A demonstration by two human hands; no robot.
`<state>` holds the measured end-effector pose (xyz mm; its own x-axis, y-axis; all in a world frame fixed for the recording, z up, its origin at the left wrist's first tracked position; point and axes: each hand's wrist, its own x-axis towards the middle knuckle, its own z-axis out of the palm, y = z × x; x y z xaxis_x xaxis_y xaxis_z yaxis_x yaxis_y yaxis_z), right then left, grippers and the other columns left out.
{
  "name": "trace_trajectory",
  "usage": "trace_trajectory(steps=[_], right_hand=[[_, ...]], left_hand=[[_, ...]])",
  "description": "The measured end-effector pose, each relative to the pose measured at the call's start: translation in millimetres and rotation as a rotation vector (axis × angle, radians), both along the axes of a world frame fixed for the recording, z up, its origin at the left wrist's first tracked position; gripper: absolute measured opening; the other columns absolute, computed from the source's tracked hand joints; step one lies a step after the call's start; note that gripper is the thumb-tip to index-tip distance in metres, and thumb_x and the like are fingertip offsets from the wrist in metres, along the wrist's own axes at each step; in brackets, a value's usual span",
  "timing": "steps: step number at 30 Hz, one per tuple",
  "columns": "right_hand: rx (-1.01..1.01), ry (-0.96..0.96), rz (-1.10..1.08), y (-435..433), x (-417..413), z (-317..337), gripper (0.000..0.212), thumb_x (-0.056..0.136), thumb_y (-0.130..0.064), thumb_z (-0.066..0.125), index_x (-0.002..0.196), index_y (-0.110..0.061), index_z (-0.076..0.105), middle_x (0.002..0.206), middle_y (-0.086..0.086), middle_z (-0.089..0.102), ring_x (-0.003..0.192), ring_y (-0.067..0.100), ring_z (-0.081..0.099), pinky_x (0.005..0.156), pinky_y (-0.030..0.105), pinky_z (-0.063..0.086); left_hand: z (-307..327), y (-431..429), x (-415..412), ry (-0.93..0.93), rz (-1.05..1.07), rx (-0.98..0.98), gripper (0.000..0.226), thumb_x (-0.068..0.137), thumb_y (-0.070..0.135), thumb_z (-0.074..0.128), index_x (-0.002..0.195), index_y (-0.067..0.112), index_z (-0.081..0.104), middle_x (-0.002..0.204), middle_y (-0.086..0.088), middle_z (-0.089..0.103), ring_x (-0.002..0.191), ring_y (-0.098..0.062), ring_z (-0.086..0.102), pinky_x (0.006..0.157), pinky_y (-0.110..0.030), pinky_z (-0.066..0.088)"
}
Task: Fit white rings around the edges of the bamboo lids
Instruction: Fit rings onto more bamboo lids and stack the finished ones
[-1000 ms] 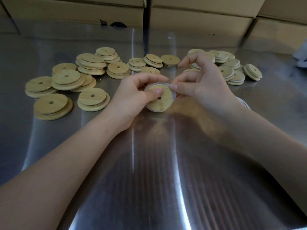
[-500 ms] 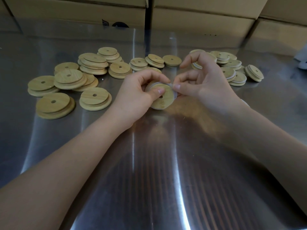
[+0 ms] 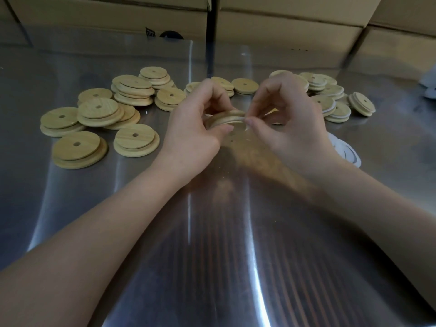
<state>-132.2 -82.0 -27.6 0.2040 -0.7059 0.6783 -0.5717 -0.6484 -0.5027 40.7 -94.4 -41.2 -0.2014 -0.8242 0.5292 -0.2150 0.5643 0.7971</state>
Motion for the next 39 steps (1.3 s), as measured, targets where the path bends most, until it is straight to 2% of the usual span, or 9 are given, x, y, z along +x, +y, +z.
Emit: trace_trajectory(steps=[4, 7, 13, 20, 22, 28, 31, 35, 39], right_hand=[[-0.177, 0.134, -0.058, 1.4, -0.6, -1.8, 0.016, 0.081, 0.006, 0.066, 0.093, 0.004, 0.057, 0.085, 0.008, 0.06, 0.076, 0.018, 0.059, 0.069, 0.037, 0.051], [-0.247, 0.173, -0.078, 1.4, -0.3, -2.9, 0.011, 0.082, 0.007, 0.064, 0.092, 0.006, 0.059, 0.085, 0.013, 0.061, 0.076, 0.024, 0.059, 0.069, 0.043, 0.051], [-0.358, 0.246, -0.115, 1.0, 0.1, -4.7, 0.005, 0.084, 0.007, 0.063, 0.088, 0.007, 0.06, 0.084, 0.015, 0.062, 0.075, 0.03, 0.059, 0.065, 0.046, 0.048], [-0.179, 0.21, -0.037, -0.4, -3.2, 0.5, 0.018, 0.085, 0.001, 0.064, 0.101, 0.0, 0.055, 0.087, 0.005, 0.06, 0.075, 0.021, 0.058, 0.067, 0.042, 0.051], [-0.171, 0.211, -0.035, -0.5, -3.7, 1.4, 0.019, 0.085, 0.001, 0.062, 0.101, -0.001, 0.053, 0.086, 0.005, 0.06, 0.074, 0.023, 0.057, 0.065, 0.045, 0.051], [-0.173, 0.251, -0.038, -2.2, -5.5, 0.3, 0.02, 0.084, 0.004, 0.06, 0.102, 0.0, 0.052, 0.086, 0.006, 0.059, 0.074, 0.02, 0.054, 0.065, 0.042, 0.049], [-0.086, 0.18, 0.002, -2.3, -6.3, 0.0, 0.026, 0.083, 0.004, 0.061, 0.104, -0.005, 0.047, 0.085, 0.002, 0.059, 0.071, 0.02, 0.055, 0.065, 0.037, 0.048], [0.01, 0.114, 0.058, -2.7, -7.0, -0.2, 0.029, 0.083, 0.003, 0.063, 0.104, -0.008, 0.045, 0.083, -0.002, 0.059, 0.07, 0.022, 0.058, 0.065, 0.04, 0.049], [0.006, 0.131, 0.078, -1.9, -7.0, -0.8, 0.028, 0.083, 0.002, 0.065, 0.104, -0.007, 0.048, 0.083, 0.0, 0.06, 0.073, 0.023, 0.06, 0.066, 0.04, 0.05]], left_hand=[[2.4, 0.5, 0.0, 0.033, 0.015, -0.053, 0.043, 0.075, -0.006, 0.071, 0.084, 0.03, 0.048, 0.088, 0.007, 0.061, 0.093, -0.007, 0.067, 0.085, -0.037, 0.057], [3.6, 0.4, 0.1, 0.047, 0.007, -0.057, 0.045, 0.076, -0.01, 0.071, 0.084, 0.027, 0.047, 0.091, 0.0, 0.062, 0.095, -0.004, 0.068, 0.084, -0.027, 0.056], [6.0, 1.4, 0.9, 0.066, -0.012, -0.083, 0.042, 0.076, -0.012, 0.071, 0.086, 0.022, 0.047, 0.091, -0.003, 0.062, 0.097, -0.006, 0.068, 0.086, -0.029, 0.056], [-0.9, 0.9, -0.1, 0.094, 0.006, -0.013, 0.04, 0.076, -0.005, 0.073, 0.084, 0.025, 0.048, 0.097, -0.013, 0.062, 0.097, -0.022, 0.066, 0.088, -0.044, 0.055], [-0.6, 0.9, -1.0, 0.089, -0.001, -0.005, 0.038, 0.077, -0.005, 0.072, 0.085, 0.025, 0.049, 0.096, -0.011, 0.062, 0.095, -0.024, 0.065, 0.087, -0.046, 0.054], [1.9, 0.7, -2.0, 0.004, 0.003, -0.022, 0.029, 0.078, -0.003, 0.072, 0.091, 0.019, 0.058, 0.09, 0.011, 0.061, 0.089, -0.012, 0.062, 0.084, -0.036, 0.054], [-0.2, 0.4, -1.6, -0.009, 0.004, -0.009, 0.026, 0.08, -0.003, 0.071, 0.09, 0.018, 0.061, 0.09, 0.009, 0.063, 0.09, -0.013, 0.063, 0.085, -0.034, 0.054], [-2.9, -1.0, 0.4, -0.069, 0.024, -0.017, 0.022, 0.082, -0.002, 0.07, 0.09, 0.018, 0.067, 0.092, 0.007, 0.067, 0.093, -0.011, 0.065, 0.088, -0.031, 0.054], [-5.0, -2.0, 1.1, -0.076, 0.02, -0.053, 0.02, 0.081, -0.007, 0.068, 0.088, 0.012, 0.068, 0.095, 0.003, 0.068, 0.098, -0.012, 0.066, 0.091, -0.031, 0.054]])
